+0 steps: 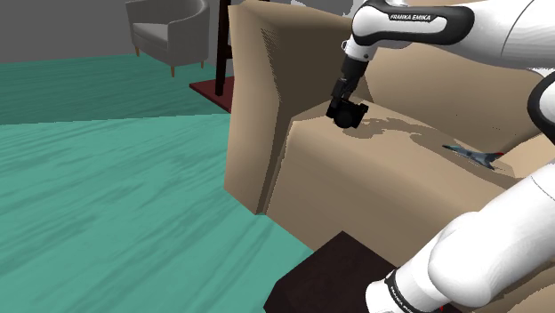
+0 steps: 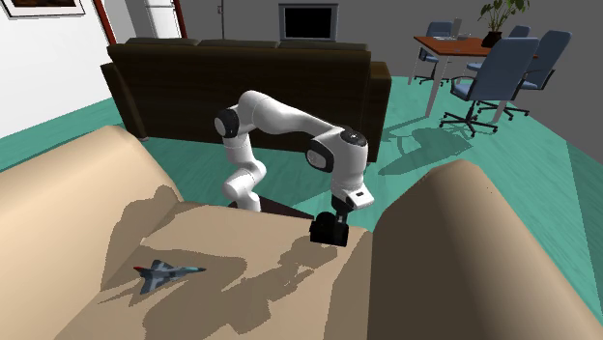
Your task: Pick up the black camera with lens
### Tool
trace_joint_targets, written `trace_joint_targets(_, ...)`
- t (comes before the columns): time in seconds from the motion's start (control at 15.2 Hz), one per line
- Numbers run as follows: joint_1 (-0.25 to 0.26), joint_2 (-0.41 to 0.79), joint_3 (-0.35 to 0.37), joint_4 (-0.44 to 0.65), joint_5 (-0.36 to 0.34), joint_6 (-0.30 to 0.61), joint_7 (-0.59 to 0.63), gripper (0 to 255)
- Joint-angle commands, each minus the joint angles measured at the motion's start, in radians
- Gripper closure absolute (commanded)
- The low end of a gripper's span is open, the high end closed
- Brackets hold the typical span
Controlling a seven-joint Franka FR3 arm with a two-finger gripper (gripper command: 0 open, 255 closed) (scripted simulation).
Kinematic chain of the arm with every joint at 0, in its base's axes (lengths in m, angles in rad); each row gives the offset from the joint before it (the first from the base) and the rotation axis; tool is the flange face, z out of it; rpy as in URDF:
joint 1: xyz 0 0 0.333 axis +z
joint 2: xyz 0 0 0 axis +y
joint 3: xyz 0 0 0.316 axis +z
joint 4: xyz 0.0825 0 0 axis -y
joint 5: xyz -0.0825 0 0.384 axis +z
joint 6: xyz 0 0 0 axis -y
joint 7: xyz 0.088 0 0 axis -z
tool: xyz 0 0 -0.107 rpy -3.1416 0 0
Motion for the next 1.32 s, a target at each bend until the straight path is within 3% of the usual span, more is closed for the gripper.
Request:
trace_joint_targets(0.0,0.000,-0.002,0.000,-0.006,0.000,0.004,0.001,255)
trace_joint_targets(0.59,0.000,-0.001,0.000,-0.005,0.000,0.005,0.000,255)
trace_joint_targets(1.25,0.000,0.014,0.000,0.146,0.004,-0.132,-0.006,255)
